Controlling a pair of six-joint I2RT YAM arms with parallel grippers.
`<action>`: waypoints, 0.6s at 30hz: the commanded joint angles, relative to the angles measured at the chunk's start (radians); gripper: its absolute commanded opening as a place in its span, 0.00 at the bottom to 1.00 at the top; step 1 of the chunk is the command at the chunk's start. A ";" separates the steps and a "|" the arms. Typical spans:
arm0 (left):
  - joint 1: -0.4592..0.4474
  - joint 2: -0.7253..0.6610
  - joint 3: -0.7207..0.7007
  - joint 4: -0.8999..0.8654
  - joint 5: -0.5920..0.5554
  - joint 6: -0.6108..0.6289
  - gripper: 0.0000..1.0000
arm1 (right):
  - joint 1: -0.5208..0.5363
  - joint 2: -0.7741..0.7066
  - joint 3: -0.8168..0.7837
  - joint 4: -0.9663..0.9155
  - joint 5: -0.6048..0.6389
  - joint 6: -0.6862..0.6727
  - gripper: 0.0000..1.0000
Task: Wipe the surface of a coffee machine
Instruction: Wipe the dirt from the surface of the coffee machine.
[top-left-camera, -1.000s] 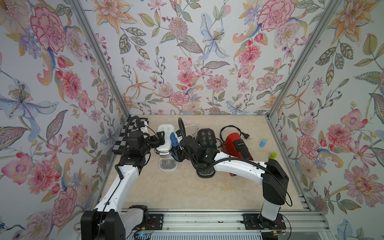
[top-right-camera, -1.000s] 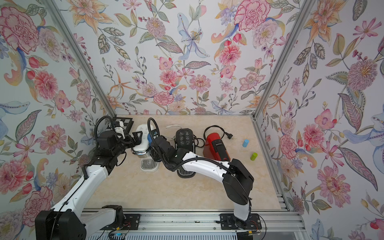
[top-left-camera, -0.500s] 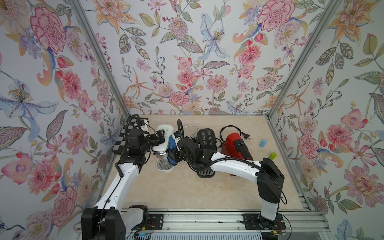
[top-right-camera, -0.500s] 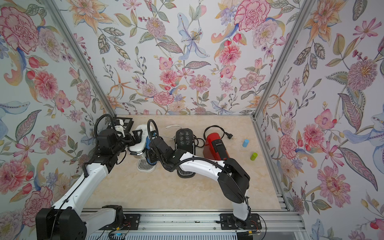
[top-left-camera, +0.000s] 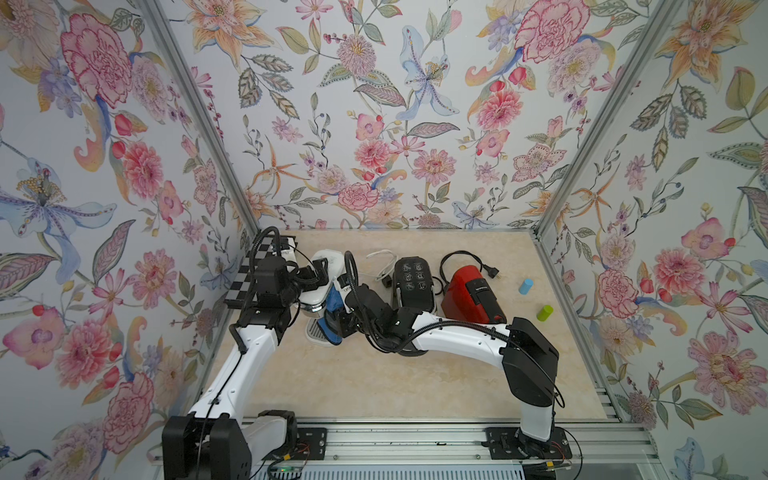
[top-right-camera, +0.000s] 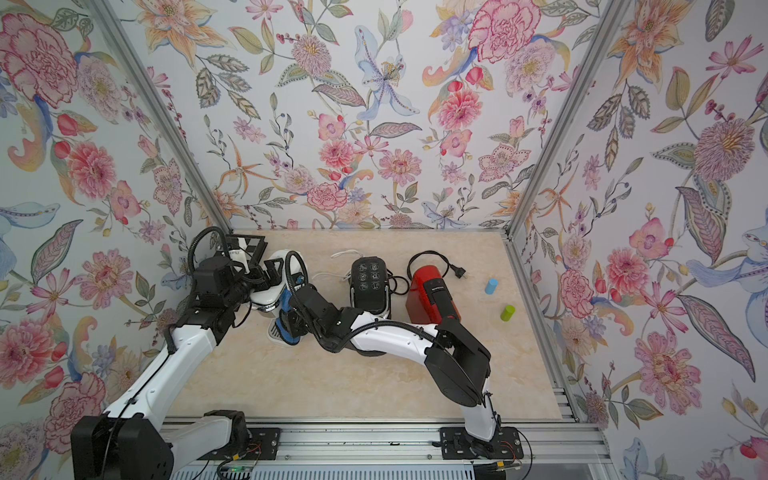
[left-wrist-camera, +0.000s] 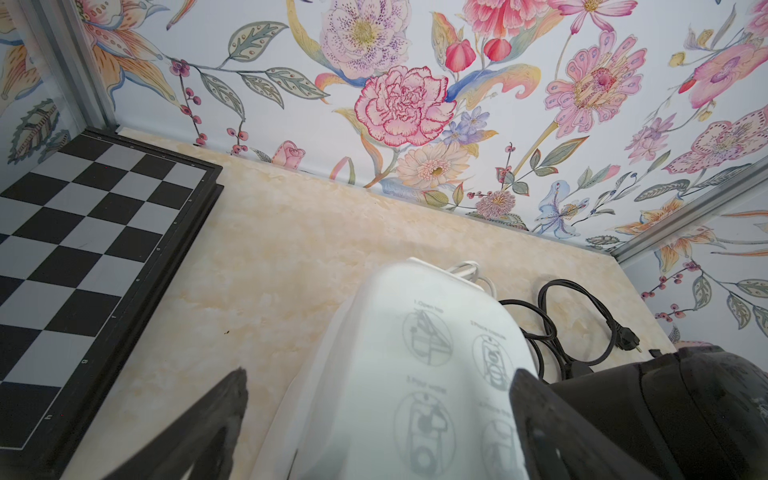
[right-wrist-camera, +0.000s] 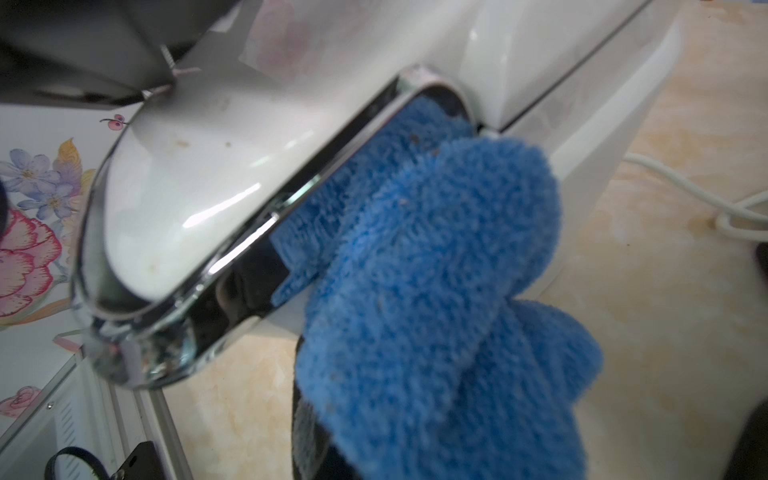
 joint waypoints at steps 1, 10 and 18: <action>-0.008 -0.009 0.009 -0.046 -0.026 0.021 0.99 | 0.021 -0.048 -0.056 0.126 -0.086 0.052 0.00; -0.008 -0.007 0.000 -0.045 -0.027 0.012 0.99 | 0.009 -0.184 -0.155 0.149 0.028 0.035 0.00; -0.007 -0.008 -0.006 -0.040 -0.024 0.005 0.99 | -0.043 -0.117 -0.037 0.114 0.125 0.023 0.00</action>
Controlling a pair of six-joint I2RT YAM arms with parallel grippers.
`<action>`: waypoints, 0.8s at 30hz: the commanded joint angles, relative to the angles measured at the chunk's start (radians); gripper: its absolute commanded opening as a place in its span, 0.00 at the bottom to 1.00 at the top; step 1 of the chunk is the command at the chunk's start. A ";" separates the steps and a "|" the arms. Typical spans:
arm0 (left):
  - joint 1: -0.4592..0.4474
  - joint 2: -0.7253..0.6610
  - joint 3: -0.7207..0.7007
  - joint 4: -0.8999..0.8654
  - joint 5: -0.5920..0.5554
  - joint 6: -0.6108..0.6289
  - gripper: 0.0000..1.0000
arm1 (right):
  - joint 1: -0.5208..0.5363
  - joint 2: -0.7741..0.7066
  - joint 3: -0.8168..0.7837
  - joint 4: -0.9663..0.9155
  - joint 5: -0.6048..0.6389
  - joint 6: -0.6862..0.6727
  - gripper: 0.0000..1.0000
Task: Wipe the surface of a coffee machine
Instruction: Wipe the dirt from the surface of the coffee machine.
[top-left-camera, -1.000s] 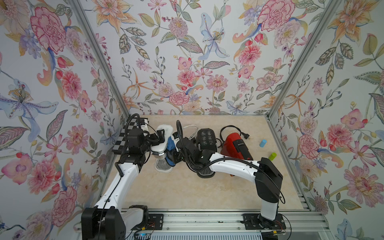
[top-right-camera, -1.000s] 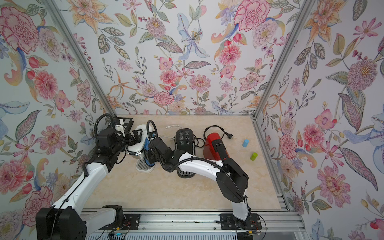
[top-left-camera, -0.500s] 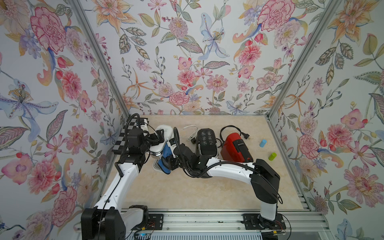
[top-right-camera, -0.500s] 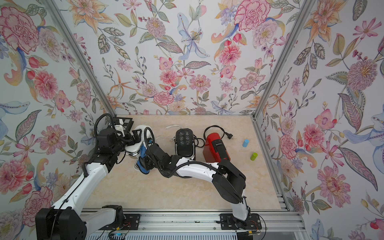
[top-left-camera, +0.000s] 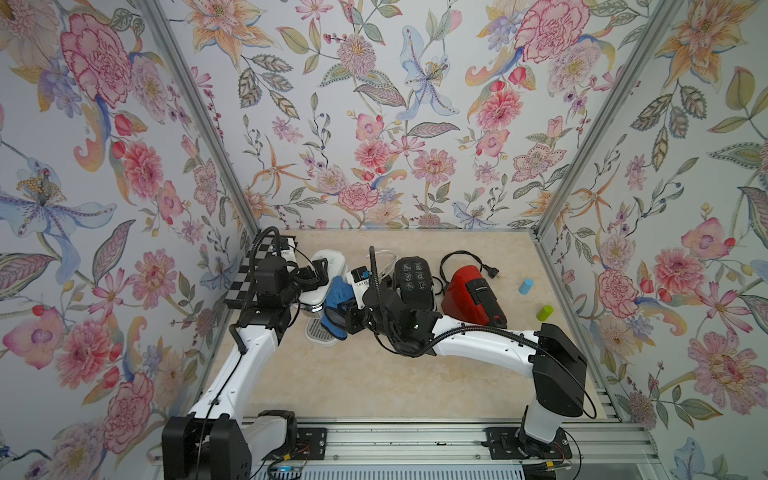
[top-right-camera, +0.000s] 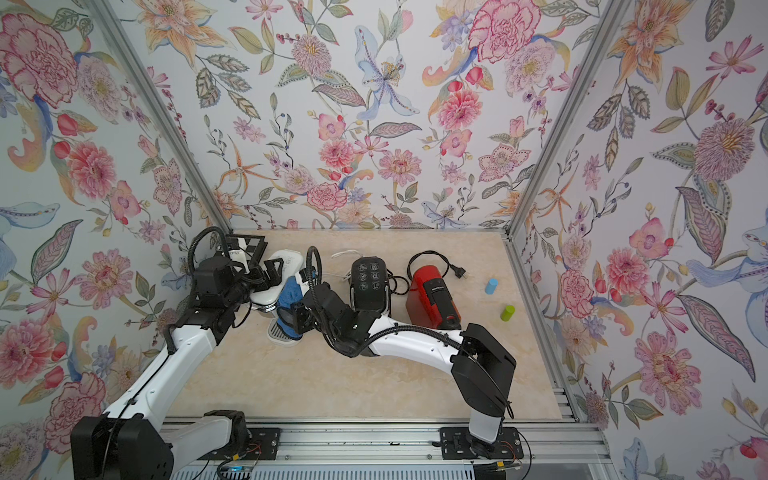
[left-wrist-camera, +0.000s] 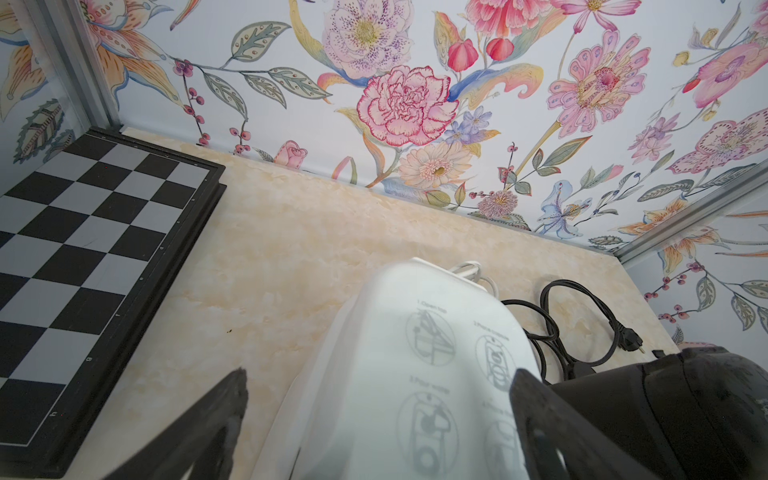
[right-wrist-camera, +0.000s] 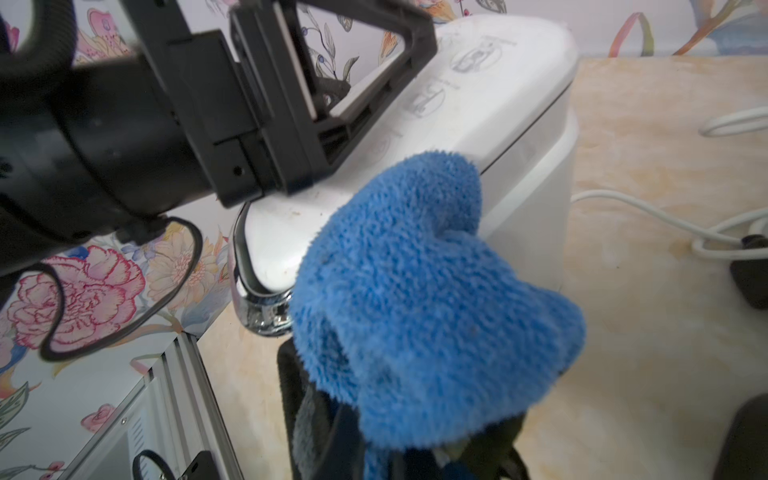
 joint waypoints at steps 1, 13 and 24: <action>-0.006 -0.004 -0.008 -0.034 -0.017 0.004 0.99 | -0.027 0.041 0.077 0.000 0.126 -0.011 0.00; -0.007 0.007 -0.014 -0.030 -0.005 0.000 0.99 | -0.077 0.216 0.245 -0.055 0.253 0.022 0.00; -0.008 0.012 -0.017 -0.028 -0.001 0.000 0.99 | -0.080 0.337 0.256 -0.055 0.239 0.100 0.00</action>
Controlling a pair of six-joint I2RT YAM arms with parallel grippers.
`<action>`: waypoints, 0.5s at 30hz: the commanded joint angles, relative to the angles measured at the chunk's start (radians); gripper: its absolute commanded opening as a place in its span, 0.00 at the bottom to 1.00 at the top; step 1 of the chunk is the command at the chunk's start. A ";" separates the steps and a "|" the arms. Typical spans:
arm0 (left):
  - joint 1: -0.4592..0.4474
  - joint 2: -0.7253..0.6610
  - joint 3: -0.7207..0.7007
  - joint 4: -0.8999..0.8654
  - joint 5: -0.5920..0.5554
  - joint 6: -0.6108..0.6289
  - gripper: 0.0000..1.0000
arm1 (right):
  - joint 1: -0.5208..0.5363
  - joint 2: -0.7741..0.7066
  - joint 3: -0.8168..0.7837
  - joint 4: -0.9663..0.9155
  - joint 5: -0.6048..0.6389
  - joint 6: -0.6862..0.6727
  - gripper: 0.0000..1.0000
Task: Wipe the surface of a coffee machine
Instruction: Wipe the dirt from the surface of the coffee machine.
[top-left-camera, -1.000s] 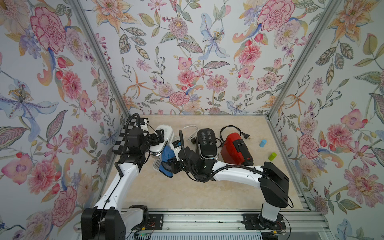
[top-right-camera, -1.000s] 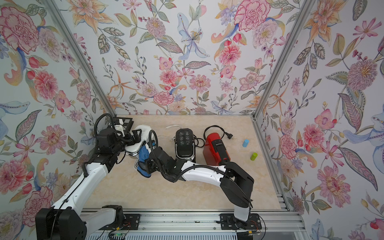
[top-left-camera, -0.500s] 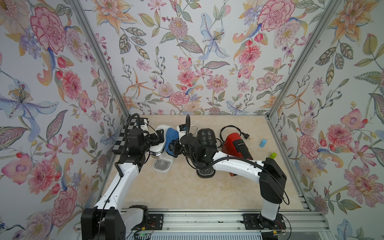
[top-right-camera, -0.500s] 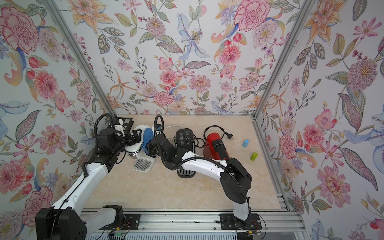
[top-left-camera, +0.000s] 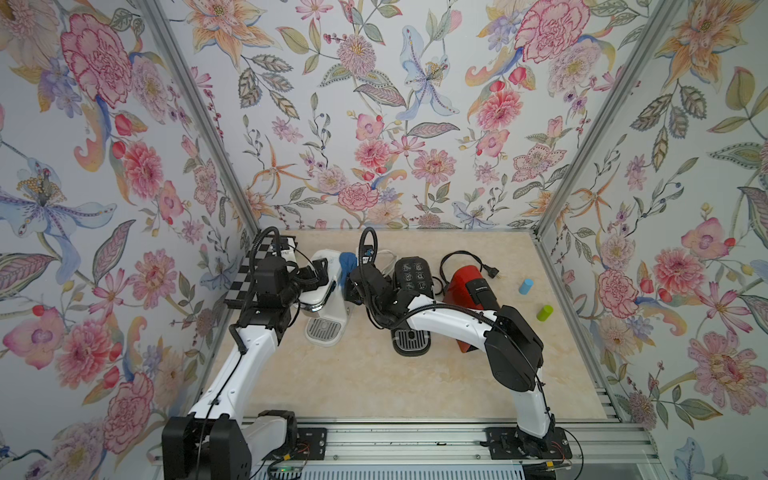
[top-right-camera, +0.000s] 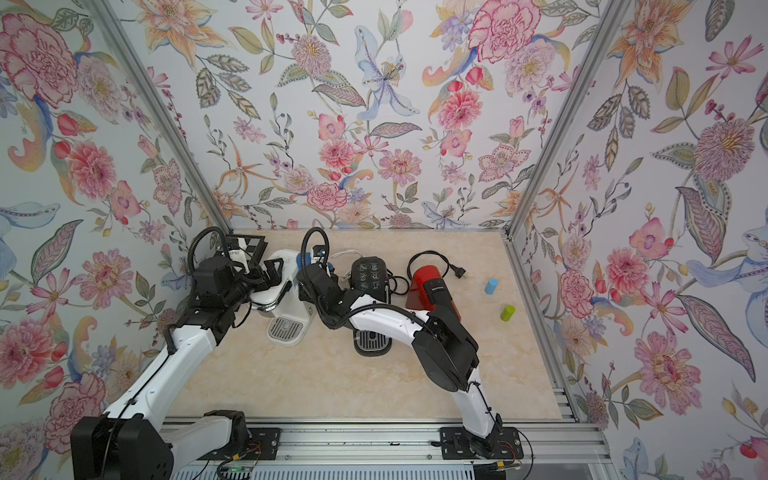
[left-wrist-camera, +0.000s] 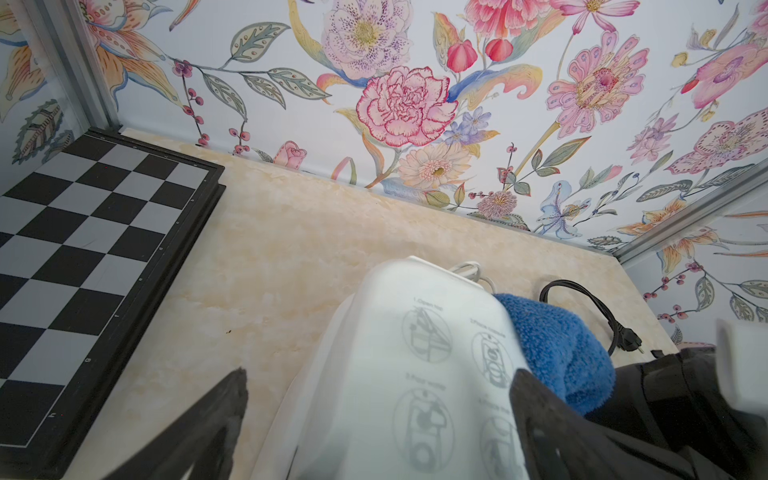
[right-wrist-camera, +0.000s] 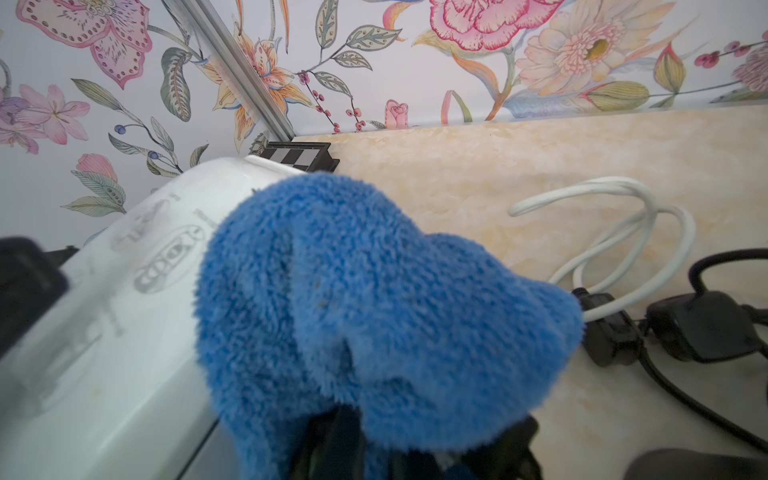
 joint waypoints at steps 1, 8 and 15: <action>-0.008 0.011 -0.017 -0.031 -0.001 0.000 0.99 | 0.019 0.059 -0.001 -0.009 -0.026 0.050 0.00; -0.011 0.010 -0.017 -0.031 0.000 0.000 0.99 | 0.060 0.098 -0.052 -0.001 -0.001 0.090 0.00; -0.011 0.005 -0.018 -0.031 0.000 0.002 0.99 | 0.072 0.148 -0.058 -0.001 0.017 0.118 0.00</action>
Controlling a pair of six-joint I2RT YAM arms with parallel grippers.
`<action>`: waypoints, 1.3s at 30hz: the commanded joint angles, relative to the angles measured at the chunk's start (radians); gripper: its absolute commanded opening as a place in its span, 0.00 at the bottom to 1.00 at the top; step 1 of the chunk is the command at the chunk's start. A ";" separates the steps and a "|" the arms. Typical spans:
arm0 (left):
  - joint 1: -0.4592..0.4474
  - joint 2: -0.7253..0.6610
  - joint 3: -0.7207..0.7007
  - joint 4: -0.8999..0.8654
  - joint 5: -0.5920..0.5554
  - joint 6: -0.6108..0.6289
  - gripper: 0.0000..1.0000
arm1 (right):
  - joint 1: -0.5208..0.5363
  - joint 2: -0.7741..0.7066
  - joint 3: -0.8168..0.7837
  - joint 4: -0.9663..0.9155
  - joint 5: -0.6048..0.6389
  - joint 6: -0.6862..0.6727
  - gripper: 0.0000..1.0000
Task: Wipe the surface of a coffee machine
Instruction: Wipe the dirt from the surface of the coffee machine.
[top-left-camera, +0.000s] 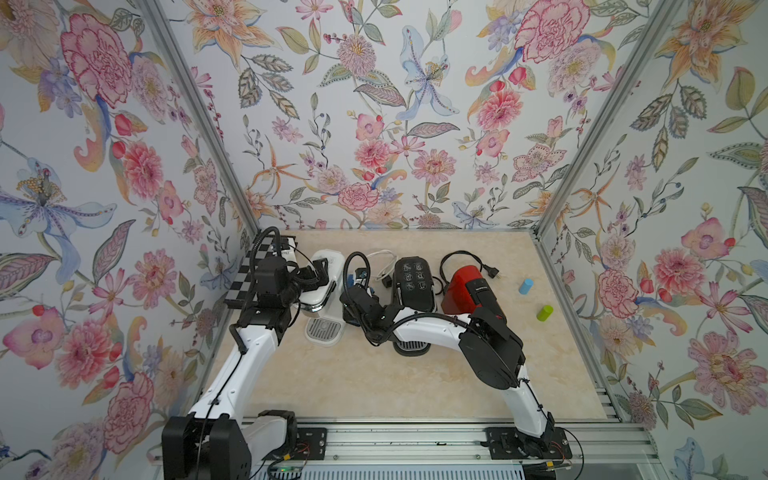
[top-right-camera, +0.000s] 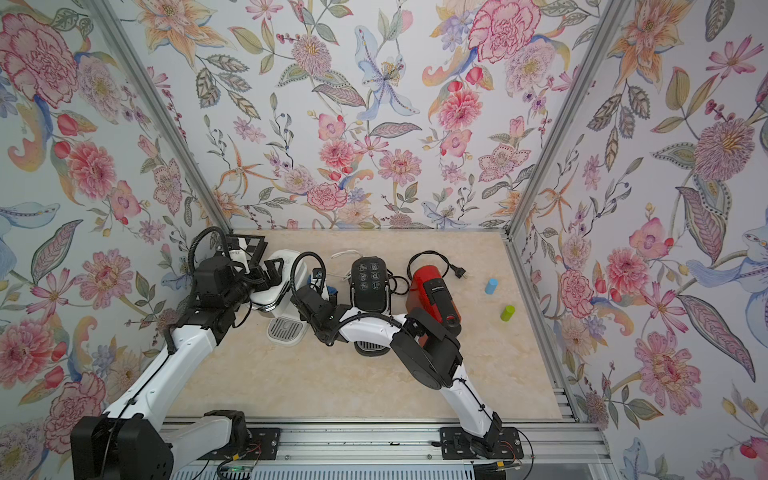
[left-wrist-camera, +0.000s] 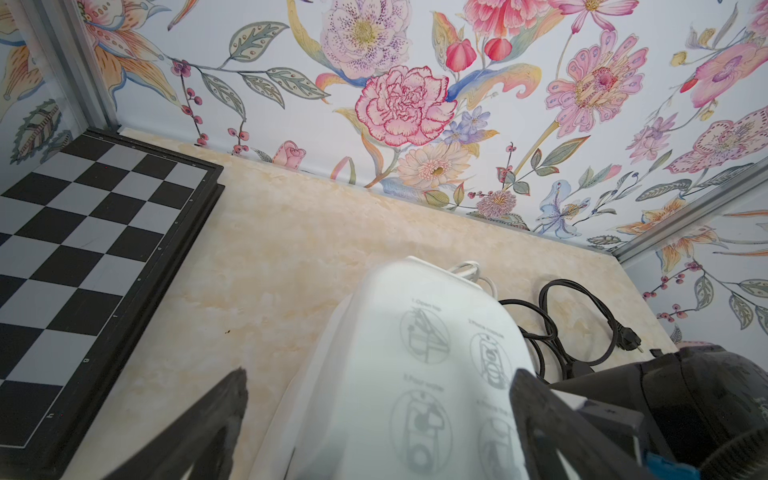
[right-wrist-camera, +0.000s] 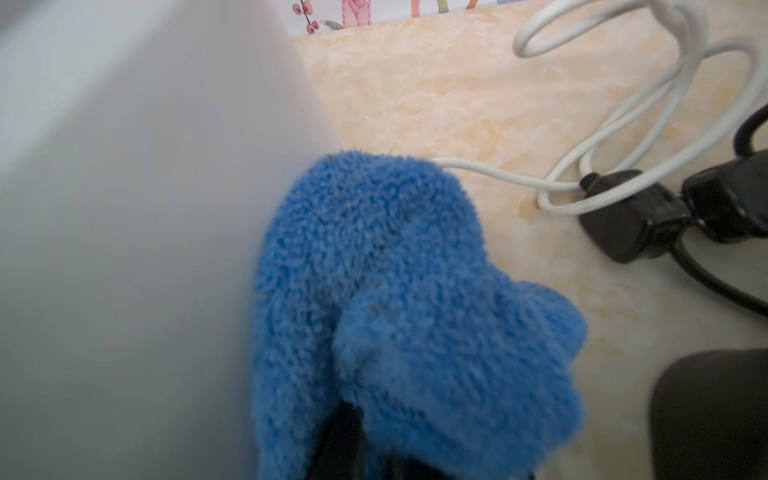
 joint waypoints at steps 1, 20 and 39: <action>-0.010 0.004 -0.018 -0.030 -0.002 0.002 0.99 | 0.020 0.022 -0.018 0.030 -0.034 0.029 0.00; -0.010 0.004 -0.014 -0.028 -0.002 0.002 0.99 | 0.059 -0.195 0.082 0.034 0.075 -0.227 0.00; -0.010 0.001 -0.008 -0.029 -0.004 0.002 0.99 | 0.043 -0.114 0.009 0.022 0.043 -0.115 0.00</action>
